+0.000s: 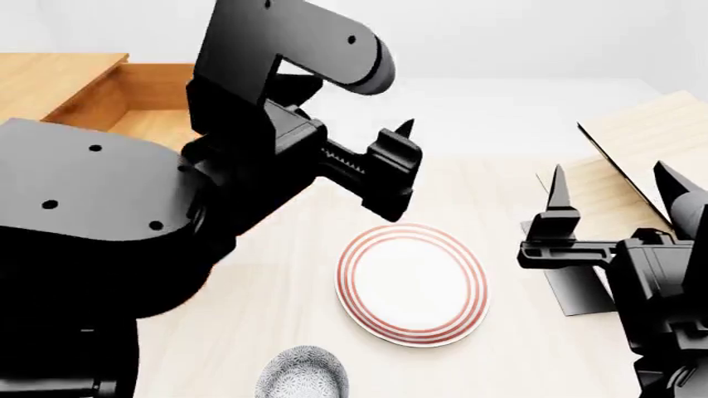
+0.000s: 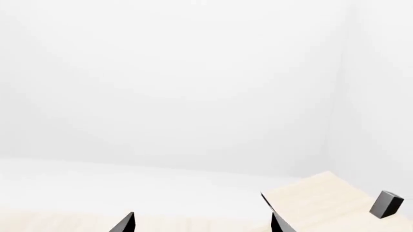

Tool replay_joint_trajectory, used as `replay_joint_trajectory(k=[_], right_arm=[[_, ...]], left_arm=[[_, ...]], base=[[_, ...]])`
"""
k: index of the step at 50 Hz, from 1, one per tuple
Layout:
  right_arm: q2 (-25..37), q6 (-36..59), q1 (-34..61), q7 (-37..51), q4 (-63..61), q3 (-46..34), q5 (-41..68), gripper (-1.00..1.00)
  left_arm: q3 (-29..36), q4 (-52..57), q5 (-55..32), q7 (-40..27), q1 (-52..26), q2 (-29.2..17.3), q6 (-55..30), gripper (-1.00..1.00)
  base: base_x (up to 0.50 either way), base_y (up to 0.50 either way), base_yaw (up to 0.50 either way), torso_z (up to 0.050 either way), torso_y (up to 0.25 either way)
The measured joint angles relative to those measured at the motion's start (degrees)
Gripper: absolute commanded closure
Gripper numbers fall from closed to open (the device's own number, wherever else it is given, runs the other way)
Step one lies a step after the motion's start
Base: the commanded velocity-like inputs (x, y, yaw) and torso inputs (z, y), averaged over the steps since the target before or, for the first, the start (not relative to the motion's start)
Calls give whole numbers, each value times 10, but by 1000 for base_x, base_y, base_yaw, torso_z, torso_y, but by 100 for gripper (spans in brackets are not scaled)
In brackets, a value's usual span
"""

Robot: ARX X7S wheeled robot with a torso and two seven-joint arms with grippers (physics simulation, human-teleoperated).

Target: Open the top drawer of the cabinet and put the bowl in it.

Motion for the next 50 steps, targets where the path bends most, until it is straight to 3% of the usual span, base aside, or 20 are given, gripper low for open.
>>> replay_joint_trajectory(k=[9,20,50], right_arm=[[1,2,3,4,-2,-1,3,-100],[1,2,6,5,-1,-7,2,-100],[-3,-8,1,1,9,-20,-10,-100]], left_arm=[[23,68,-67,-42,67,-8,15,-100],[40,133,-67,-29,167,-21,10,-100],[32,206,145,185,416,-120,50,-100]], base=[[0,0,0,0,0],[0,0,0,0,0],[0,0,0,0,0]])
